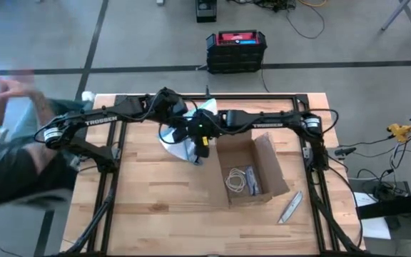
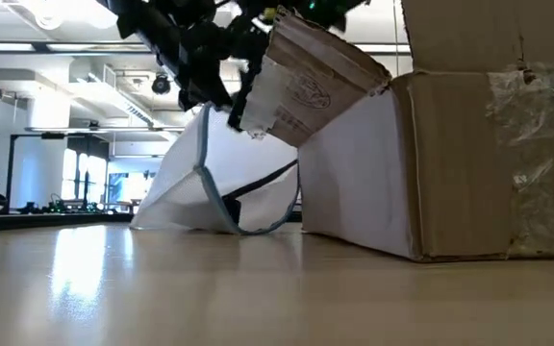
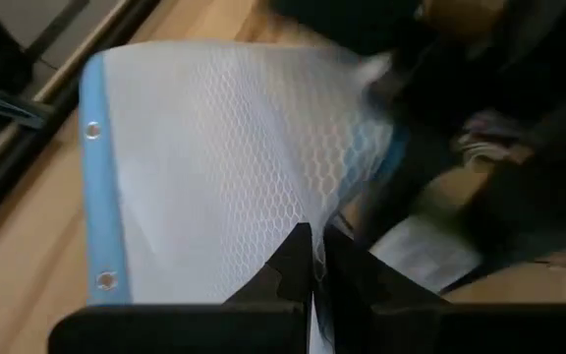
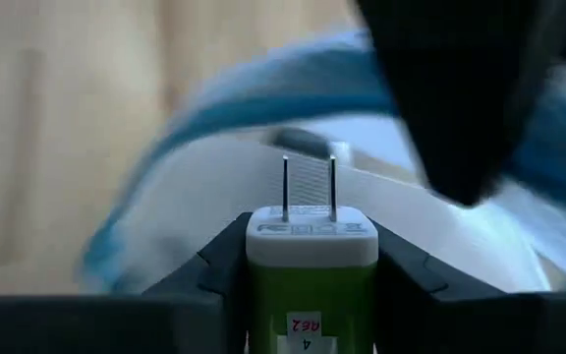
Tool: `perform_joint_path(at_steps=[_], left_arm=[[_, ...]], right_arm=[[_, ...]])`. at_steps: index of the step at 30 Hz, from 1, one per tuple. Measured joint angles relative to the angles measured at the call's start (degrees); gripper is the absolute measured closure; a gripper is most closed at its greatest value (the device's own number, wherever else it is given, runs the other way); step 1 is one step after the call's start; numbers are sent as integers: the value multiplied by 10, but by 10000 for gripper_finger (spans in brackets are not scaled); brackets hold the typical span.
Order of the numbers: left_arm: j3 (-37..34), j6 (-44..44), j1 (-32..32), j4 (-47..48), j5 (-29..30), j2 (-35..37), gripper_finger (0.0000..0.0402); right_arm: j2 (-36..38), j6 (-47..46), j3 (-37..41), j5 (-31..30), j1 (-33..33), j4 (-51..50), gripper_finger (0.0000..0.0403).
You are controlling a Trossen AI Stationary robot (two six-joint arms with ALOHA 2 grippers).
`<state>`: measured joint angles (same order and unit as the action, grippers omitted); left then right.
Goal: Pack items into zip bag
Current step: Put the green charger adapter into the blue transparent zip bag, then put the white charger cable into the blue transparent zip bag
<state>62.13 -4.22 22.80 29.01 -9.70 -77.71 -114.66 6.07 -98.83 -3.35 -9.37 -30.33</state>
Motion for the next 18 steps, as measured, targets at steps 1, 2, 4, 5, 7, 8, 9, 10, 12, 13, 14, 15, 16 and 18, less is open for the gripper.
perform_joint_path(at_steps=[1,2,4,5,7,8,9,10,12,13,14,15,16,18], left_arm=[[0,-3,0,8,1,0,401],[0,-6,1,19,0,0,401],[-4,-12,1,27,6,0,401],[-8,-12,1,30,8,0,401],[-12,-13,1,30,10,1,401],[-15,-13,1,30,11,1,401],[-16,-13,1,29,12,-1,401],[-17,-13,0,26,12,-2,401],[-19,-13,0,25,18,-5,401],[-20,-13,0,25,22,-6,401],[-21,-12,0,25,30,-8,401],[-22,-12,0,25,35,-10,401],[-24,-11,0,25,43,-12,401],[-28,-10,1,24,45,-16,401]], right_arm=[[-9,0,0,-12,-4,4,263],[-18,-1,0,-24,-8,8,246],[-28,-12,1,-47,-12,12,206],[-30,-20,1,-55,-14,18,187],[-30,-29,1,-57,-14,21,153],[-30,-30,1,-57,-14,24,140],[-28,-31,1,-57,-14,23,129],[-25,-31,1,-57,-14,22,120],[-12,-30,1,-56,-13,14,108],[-3,-28,1,-54,-13,12,106],[7,-26,0,-52,-13,7,105],[16,-26,0,-51,-13,-8,106],[25,-24,0,-50,-13,-24,110],[43,-26,0,-43,-13,-65,121]])
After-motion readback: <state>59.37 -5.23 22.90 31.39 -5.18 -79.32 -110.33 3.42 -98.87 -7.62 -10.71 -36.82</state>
